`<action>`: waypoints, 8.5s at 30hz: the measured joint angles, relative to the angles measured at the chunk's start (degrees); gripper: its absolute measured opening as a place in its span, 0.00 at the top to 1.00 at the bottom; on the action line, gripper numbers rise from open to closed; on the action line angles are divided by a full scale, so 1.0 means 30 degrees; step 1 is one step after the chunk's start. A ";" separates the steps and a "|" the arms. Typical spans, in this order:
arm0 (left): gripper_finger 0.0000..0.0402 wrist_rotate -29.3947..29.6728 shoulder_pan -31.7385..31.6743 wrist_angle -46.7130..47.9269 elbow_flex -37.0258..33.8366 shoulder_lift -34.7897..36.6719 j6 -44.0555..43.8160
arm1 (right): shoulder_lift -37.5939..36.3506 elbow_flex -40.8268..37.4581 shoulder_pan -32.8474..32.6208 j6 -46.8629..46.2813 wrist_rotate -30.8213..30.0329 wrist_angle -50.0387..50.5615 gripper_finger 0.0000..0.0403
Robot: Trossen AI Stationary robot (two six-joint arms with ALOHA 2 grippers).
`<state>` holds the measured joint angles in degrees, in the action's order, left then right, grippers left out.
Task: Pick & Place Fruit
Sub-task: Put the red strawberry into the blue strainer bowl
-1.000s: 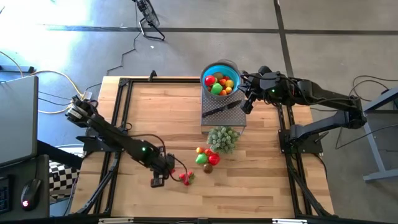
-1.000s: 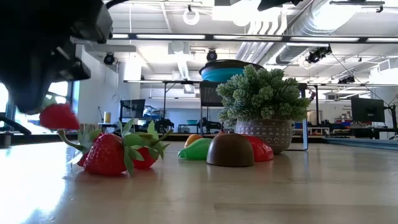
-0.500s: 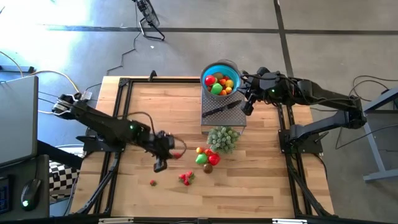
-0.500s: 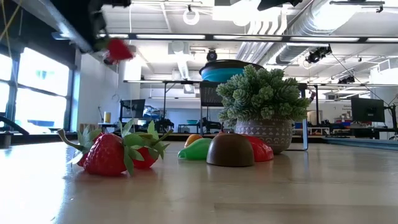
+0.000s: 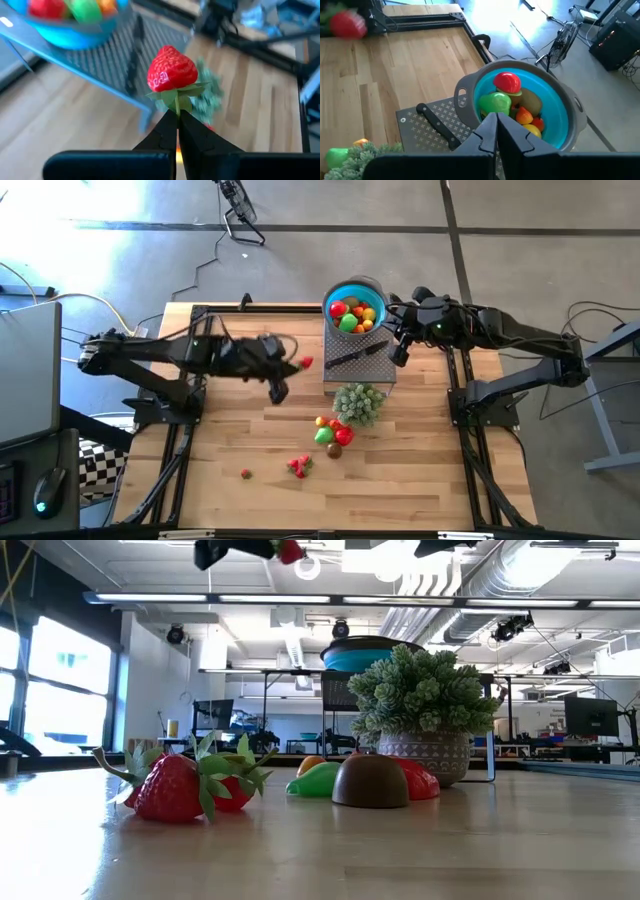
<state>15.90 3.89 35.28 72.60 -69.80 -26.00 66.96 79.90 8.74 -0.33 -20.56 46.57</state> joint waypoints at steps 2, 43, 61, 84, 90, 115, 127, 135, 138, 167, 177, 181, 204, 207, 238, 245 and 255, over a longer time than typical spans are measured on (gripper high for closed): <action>1.00 0.0003 -0.0681 -0.0286 0.0463 0.0000 0.0428 | 0.0000 0.0000 0.0004 0.0024 0.0000 -0.0013 0.99; 1.00 -1.0172 -1.0311 -1.1528 0.2864 -0.6935 0.3767 | 0.0000 0.0000 0.0004 -0.0941 -0.3111 -0.0808 0.99; 1.00 -0.4513 -0.8716 -0.4394 0.6104 -0.8660 0.5620 | 0.0000 0.0000 0.0018 -0.0139 -0.3120 0.0022 0.99; 1.00 -0.3485 -0.7917 -0.3966 0.6075 -0.9783 0.5500 | 0.0000 0.0000 0.0018 -0.0018 -0.3123 0.0000 0.99; 0.98 -0.3192 -0.7917 -0.4268 0.6083 -0.9901 0.5435 | 0.0000 0.0000 0.0018 -0.0018 -0.3118 0.0000 0.99; 0.83 -0.2496 -0.7927 -0.5331 0.6083 -0.7801 0.5685 | 0.0000 0.0000 0.0018 0.0272 -0.3111 0.0005 0.99; 0.85 -0.2238 -0.7917 -0.5057 0.6083 -0.5254 0.5606 | 0.0000 0.0000 0.0018 0.1786 -0.1114 -0.0002 0.99; 0.99 -0.2296 -0.7647 -0.3762 0.6083 -0.4846 0.5433 | 0.0000 0.0000 0.0011 0.2732 0.1564 -0.0933 0.99; 0.98 -0.2311 -0.7655 -0.3547 0.6083 -0.4852 0.5039 | 0.0000 0.0000 0.0011 0.2743 0.1972 -0.1558 0.99; 0.97 -0.4559 -0.2591 0.7732 0.3889 0.3050 0.4431 | 0.0000 0.0000 -0.3045 -0.6298 0.2012 -0.1929 0.99; 0.97 -0.3425 0.0683 0.5212 0.2790 0.5021 0.1722 | 0.0007 0.0000 -0.4619 -0.7879 0.1851 -0.2475 0.99; 0.97 -0.3115 0.1498 0.4594 0.2782 0.4828 0.3003 | 0.0007 0.0000 -0.5316 -0.7304 0.1354 -0.2328 0.99; 0.97 -0.4206 0.1467 0.7071 0.2762 0.4213 0.0509 | 0.0328 0.0007 -0.5920 -0.7178 -0.0095 -0.2293 0.99; 0.97 -0.4043 0.1467 0.7001 0.2760 0.3888 0.0496 | 0.0598 0.0022 -0.5920 -0.7173 -0.0102 -0.2275 0.99; 0.97 -0.3545 0.9405 0.8599 0.2775 0.1695 -0.1182 | 0.1632 0.0015 -0.5920 -0.6947 0.1143 -0.2171 0.99; 0.97 -0.3479 1.1019 0.9288 0.2775 0.1274 -0.3439 | 0.1632 0.0015 -0.5920 -0.6866 0.1277 -0.2171 0.99; 0.96 -0.3698 1.0807 1.0457 0.2775 0.0595 -0.3562 | 0.1632 0.0015 -0.5920 -0.6228 0.0874 -0.2193 0.99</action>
<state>4.81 36.32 66.65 80.93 -68.02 -36.68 71.85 79.94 -9.02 -19.01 -17.93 39.99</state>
